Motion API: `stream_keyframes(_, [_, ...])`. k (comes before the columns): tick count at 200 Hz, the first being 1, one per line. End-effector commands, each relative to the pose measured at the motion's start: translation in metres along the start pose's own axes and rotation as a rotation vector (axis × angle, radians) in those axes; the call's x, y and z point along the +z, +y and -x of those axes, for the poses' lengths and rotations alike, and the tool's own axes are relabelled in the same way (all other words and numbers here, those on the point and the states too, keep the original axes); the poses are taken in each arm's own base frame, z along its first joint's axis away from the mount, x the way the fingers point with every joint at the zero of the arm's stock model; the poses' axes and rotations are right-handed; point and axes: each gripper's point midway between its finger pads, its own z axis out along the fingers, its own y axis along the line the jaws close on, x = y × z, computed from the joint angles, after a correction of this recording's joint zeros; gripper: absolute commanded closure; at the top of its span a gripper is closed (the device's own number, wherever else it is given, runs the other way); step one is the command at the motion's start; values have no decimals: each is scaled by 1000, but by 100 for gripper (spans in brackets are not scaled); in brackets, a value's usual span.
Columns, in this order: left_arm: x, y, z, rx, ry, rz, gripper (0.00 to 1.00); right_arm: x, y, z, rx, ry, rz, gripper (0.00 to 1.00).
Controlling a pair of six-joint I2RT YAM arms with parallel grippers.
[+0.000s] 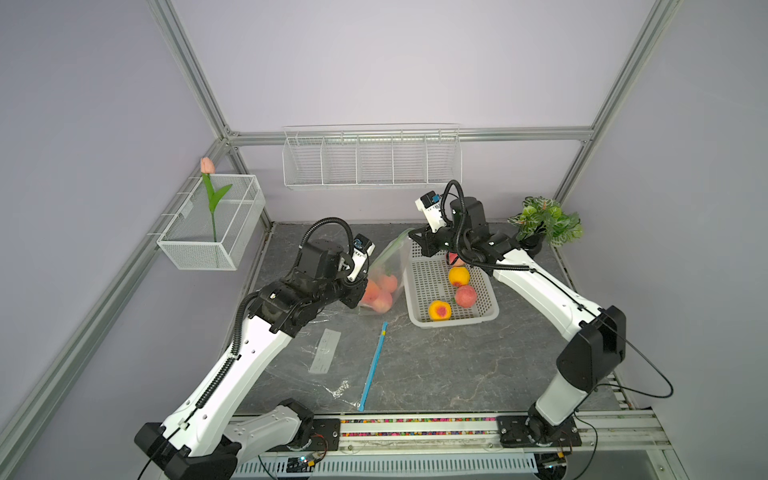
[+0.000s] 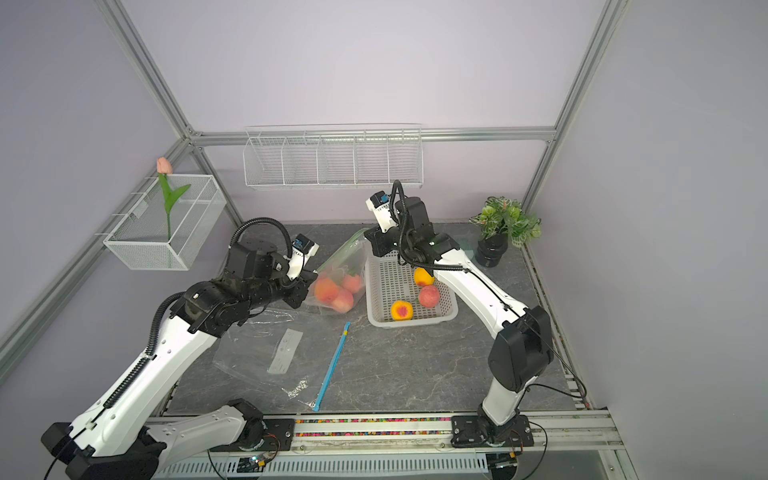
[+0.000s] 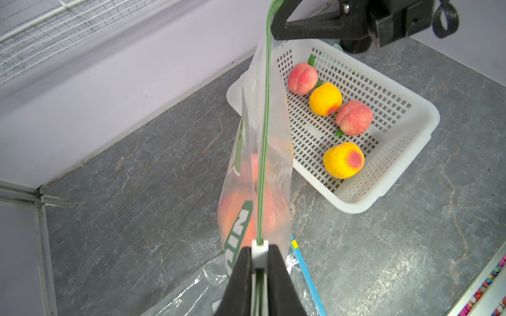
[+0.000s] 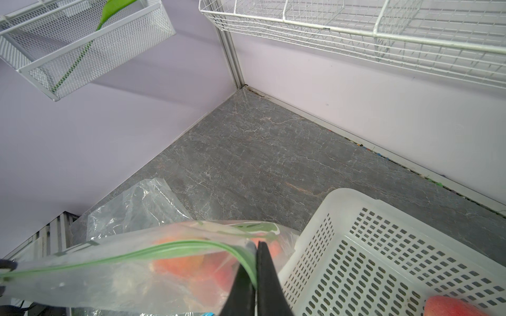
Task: Place the peach in a zip-top bag and seal the zipper
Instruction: Zip the zipper on the zipper food storage bag.
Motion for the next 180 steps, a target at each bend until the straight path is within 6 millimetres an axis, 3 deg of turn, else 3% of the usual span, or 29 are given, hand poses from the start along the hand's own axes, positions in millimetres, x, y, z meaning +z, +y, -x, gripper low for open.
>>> stream_keyframes(1, [-6, 4, -24, -21, 78, 27, 87, 1, -27, 16, 30, -58, -103, 93])
stream_keyframes(109, [-17, 12, -47, -16, 139, 87, 87, 9, -31, 17, 59, -62, -115, 93])
stream_keyframes(180, [-20, 14, -42, -19, 120, 94, 86, 8, -17, 14, 10, -51, -63, 93])
